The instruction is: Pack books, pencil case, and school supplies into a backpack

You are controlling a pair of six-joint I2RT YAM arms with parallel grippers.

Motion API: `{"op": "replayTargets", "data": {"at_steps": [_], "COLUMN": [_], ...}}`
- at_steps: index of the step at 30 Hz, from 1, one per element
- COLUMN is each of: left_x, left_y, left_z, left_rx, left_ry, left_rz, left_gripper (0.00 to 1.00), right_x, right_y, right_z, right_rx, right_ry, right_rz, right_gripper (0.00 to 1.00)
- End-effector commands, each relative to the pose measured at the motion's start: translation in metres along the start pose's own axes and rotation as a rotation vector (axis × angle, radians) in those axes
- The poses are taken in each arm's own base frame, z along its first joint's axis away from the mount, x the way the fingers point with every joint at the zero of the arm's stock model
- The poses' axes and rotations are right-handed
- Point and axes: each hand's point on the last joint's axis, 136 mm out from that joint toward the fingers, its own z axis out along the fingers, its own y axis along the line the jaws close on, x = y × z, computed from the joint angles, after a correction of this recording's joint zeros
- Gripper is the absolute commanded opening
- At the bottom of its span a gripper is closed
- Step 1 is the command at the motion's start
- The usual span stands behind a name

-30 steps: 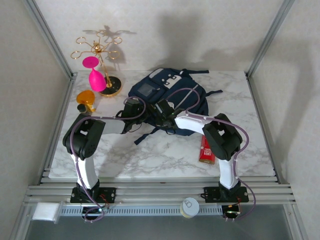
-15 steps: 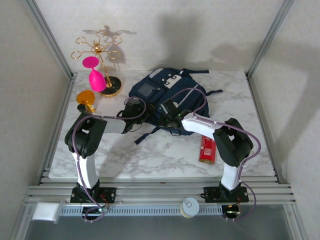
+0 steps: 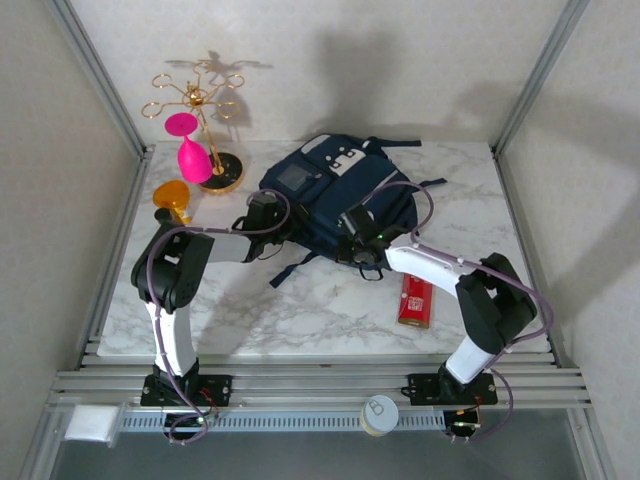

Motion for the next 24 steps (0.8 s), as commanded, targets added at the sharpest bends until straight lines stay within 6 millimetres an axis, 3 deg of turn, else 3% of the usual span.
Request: {"op": "replayTargets", "data": {"at_steps": [1, 5, 9, 13, 21, 24], "left_x": [-0.003, 0.02, 0.045, 0.056, 0.055, 0.068], "left_y": [0.006, -0.021, -0.051, -0.072, -0.092, -0.092], "left_z": [-0.014, -0.042, -0.047, -0.039, -0.016, -0.006], "left_rx": [-0.039, 0.049, 0.114, 0.163, 0.17, 0.149], "left_ry": [-0.011, 0.009, 0.062, 0.076, 0.032, 0.053], "left_rz": [0.001, -0.034, -0.07, -0.117, -0.179, -0.19], "left_gripper": [0.64, 0.64, 0.63, 0.58, 0.41, 0.35], "right_x": [0.007, -0.011, -0.018, -0.02, -0.02, -0.022], "right_y": [0.004, 0.022, 0.032, 0.031, 0.037, 0.036], "right_z": [-0.012, -0.027, -0.039, -0.046, -0.043, -0.04], "right_rx": [-0.037, -0.105, -0.152, -0.156, -0.2, -0.194], "right_ry": [0.03, -0.017, -0.047, -0.065, -0.081, -0.09], "right_rz": [-0.064, -0.09, -0.125, -0.147, -0.154, -0.155], "right_gripper": [0.0, 0.0, 0.0, 0.0, 0.0, 0.0]}}
